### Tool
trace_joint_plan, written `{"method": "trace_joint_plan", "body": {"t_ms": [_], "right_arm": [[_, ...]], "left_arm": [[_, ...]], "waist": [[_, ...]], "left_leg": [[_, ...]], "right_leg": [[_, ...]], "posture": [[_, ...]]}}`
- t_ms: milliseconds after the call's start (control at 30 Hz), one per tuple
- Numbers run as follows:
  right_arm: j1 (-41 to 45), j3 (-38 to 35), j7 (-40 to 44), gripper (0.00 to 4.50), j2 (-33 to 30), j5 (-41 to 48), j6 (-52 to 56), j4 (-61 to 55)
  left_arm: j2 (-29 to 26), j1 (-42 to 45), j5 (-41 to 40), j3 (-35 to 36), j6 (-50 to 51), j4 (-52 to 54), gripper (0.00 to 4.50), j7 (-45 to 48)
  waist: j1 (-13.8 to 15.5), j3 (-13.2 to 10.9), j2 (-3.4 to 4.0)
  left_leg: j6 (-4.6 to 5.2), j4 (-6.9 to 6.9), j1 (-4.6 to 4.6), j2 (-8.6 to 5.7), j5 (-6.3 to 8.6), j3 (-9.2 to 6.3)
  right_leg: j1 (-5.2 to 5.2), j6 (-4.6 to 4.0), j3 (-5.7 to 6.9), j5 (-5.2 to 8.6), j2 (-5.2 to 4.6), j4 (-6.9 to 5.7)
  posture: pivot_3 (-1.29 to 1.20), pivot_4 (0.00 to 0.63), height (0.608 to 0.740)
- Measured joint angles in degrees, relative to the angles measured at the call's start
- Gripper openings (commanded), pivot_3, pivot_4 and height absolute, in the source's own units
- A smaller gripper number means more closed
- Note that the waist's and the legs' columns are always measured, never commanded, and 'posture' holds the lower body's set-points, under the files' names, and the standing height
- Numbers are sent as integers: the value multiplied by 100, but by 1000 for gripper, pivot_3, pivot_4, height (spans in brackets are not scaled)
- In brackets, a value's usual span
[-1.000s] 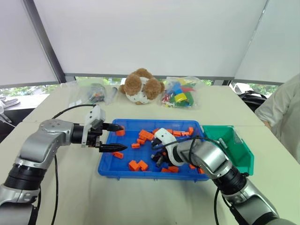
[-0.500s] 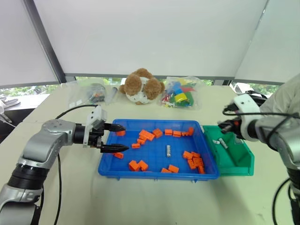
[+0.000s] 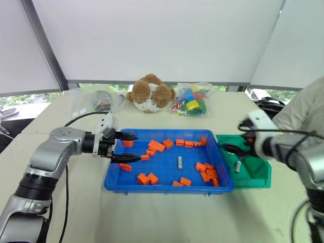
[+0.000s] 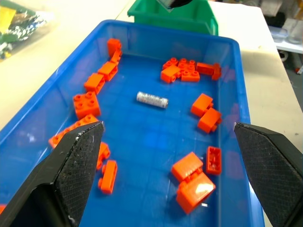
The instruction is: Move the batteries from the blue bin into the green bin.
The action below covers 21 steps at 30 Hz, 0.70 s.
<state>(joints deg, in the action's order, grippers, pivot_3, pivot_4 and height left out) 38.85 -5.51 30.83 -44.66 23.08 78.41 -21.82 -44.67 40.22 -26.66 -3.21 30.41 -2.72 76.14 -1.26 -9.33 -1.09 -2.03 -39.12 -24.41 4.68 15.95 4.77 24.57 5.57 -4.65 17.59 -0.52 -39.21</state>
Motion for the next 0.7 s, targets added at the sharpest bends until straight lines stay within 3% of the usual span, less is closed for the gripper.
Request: {"method": "trace_joint_plan", "body": {"t_ms": [300, 700], "right_arm": [[136, 1111, -1223, 4441, 2262, -259, 464, 247], [-48, 1494, -1877, 4441, 2752, -746, 353, 870]], "left_arm": [[-28, 0, 9, 4, 11, 46, 4500, -33], [-112, -142, -22, 64, 67, 194, 4500, -128]], "waist": [[52, 0, -1], [16, 0, -1]], "left_leg": [[-3, -2, -10, -5, -1, 0], [-4, -1, -8, -4, -2, 0]], "right_leg": [[1, 0, 5, 0, -9, 1], [2, 0, 5, 0, -7, 0]], "posture": [[0, 150, 733], [0, 150, 733]]}}
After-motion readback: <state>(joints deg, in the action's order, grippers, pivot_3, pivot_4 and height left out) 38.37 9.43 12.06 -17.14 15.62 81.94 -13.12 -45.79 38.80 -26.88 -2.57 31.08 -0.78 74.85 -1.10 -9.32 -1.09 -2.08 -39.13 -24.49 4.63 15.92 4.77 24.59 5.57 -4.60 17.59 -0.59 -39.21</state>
